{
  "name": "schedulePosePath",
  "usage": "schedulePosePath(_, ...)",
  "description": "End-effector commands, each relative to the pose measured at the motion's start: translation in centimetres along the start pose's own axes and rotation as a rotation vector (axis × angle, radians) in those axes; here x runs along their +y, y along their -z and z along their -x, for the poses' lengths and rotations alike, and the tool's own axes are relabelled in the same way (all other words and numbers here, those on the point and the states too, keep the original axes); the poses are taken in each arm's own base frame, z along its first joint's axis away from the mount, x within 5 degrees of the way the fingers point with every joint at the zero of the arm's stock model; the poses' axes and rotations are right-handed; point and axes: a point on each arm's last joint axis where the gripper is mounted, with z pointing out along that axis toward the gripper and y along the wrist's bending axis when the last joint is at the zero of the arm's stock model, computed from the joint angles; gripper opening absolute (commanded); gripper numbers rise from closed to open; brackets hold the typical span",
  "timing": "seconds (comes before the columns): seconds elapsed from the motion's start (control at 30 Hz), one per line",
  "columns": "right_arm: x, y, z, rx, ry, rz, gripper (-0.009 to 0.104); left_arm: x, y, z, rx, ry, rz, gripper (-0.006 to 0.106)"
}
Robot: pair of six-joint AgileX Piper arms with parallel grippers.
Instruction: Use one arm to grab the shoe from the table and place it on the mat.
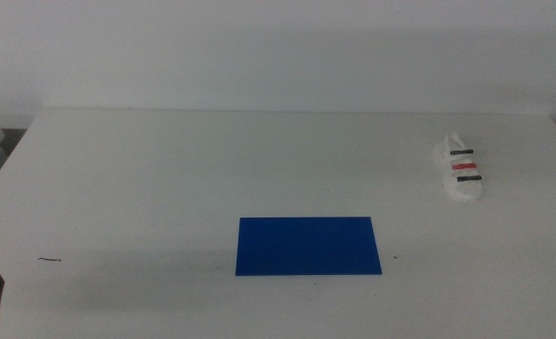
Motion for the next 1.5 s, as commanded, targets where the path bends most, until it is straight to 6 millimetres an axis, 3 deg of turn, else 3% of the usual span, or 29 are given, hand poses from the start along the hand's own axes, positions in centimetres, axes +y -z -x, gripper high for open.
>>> schedulePosePath(0.0, 0.2, -3.1, 1.6, 0.075, -0.009, -0.003, 0.090, 0.0, 0.0, 0.1, -0.007, 0.005, -0.002, 0.094)
schedulePosePath(0.2, 0.9, -13.1, 4.2, 0.271, 0.040, -0.025, 0.090, 0.0, 0.0, 0.1, -0.007, 0.005, -0.002, 0.094)
schedulePosePath(0.37, 2.1, -21.1, 3.9, 0.418, 0.154, -0.058, 0.090, 0.0, 0.0, 0.1, -0.007, 0.005, -0.002, 0.094)
schedulePosePath(0.57, 3.2, -28.5, 2.1, 0.442, 0.198, -0.046, 0.090, 0.0, 0.0, 0.1, -0.007, 0.005, -0.002, 0.094)
schedulePosePath(0.77, 3.0, -33.1, -0.9, 0.451, 0.246, -0.051, 0.085, 0.0, 0.0, 0.1, -0.007, 0.005, -0.002, 0.094)
schedulePosePath(0.83, 2.8, -33.6, -1.5, 0.464, 0.251, -0.057, 0.068, 0.0, 0.0, 0.1, -0.007, 0.005, -0.002, 0.094)
schedulePosePath(0.9, 2.8, -33.6, -1.5, 0.465, 0.219, -0.070, 0.040, 0.0, 0.0, 0.1, -0.007, 0.005, -0.002, 0.094)
schedulePosePath(0.97, 3.1, -32.6, -1.1, 0.493, 0.197, -0.082, 0.009, 0.0, 0.0, 0.1, -0.007, 0.005, -0.002, 0.094)
schedulePosePath(1.0, 3.6, -31.7, -0.7, 0.502, 0.189, -0.099, 0.001, 0.0, 0.0, 0.1, -0.007, 0.005, -0.002, 0.094)
schedulePosePath(1.1, 7.2, -27.3, 0.7, 0.513, 0.158, -0.153, 0.002, 0.0, 0.0, 0.1, -0.007, 0.005, -0.002, 0.094)
schedulePosePath(1.23, 15.2, -22.3, 0.2, 0.476, 0.235, -0.094, 0.007, 0.0, 0.0, 0.1, -0.007, 0.005, -0.002, 0.094)
schedulePosePath(1.37, 21.2, -20.4, -2.7, 0.480, 0.201, -0.037, 0.007, 0.0, 0.0, 0.1, -0.007, 0.005, -0.002, 0.094)
schedulePosePath(1.47, 24.1, -19.8, -5.1, 0.505, 0.191, -0.017, 0.007, 0.0, 0.0, 0.1, -0.007, 0.005, -0.002, 0.094)
